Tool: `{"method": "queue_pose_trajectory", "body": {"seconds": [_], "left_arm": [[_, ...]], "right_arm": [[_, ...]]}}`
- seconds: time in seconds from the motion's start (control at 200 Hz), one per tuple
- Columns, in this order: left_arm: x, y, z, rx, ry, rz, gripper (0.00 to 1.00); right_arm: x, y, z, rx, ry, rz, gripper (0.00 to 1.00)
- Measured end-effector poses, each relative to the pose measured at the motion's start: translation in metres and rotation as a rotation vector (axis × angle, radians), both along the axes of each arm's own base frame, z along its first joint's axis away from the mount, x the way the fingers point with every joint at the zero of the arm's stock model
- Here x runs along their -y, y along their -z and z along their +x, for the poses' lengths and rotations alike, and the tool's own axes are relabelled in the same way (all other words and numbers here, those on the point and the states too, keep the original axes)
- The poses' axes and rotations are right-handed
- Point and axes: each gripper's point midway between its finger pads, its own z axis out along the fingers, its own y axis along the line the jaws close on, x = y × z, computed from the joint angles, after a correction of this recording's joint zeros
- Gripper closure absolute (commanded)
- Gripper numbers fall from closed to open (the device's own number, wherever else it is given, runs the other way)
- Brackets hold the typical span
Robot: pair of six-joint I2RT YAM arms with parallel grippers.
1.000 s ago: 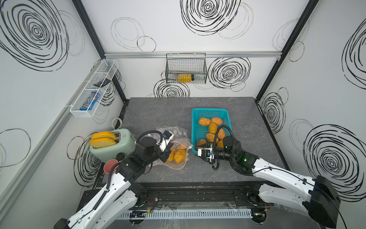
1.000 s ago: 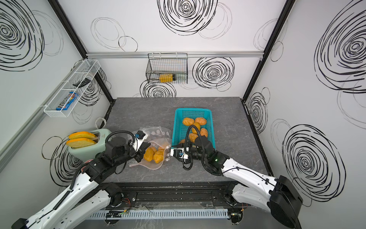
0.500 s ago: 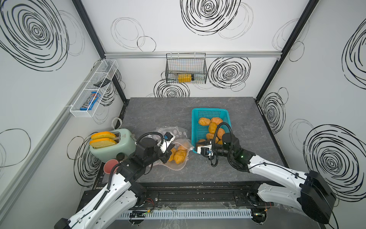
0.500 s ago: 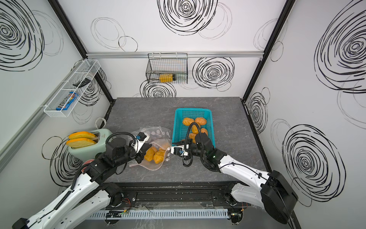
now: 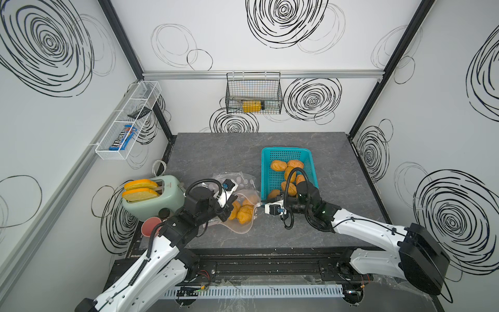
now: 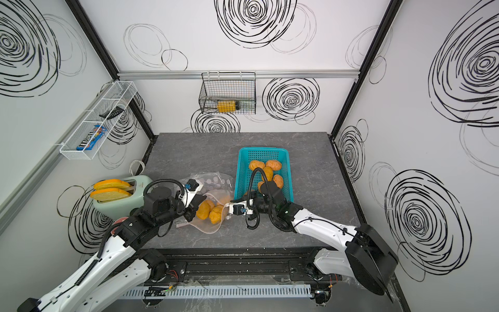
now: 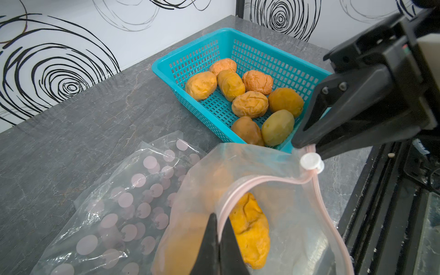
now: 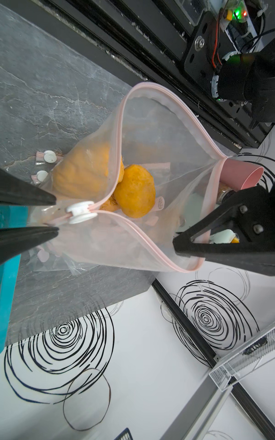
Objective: Put the potatoes into a zipper bag and zip it
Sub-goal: Adjust the zipper food storage bag in the zipper food storage bag.
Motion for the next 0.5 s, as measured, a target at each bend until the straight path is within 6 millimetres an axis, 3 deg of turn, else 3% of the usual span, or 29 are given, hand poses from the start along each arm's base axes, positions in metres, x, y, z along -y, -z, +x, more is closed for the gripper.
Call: {"method": "queue_pose_trajectory", "body": {"seconds": [0.31,0.5], "left_arm": [[0.0016,0.0017,-0.0007,-0.007,0.009,-0.002,1.00],[0.0017,0.0013,-0.0006,-0.006,0.009,-0.003,1.00]], "right_arm": [[-0.0031,-0.0006,-0.0067,0.006,-0.031,0.002,0.86],[-0.0038,-0.0008,-0.0083,-0.001,-0.036,0.005,1.00]]}}
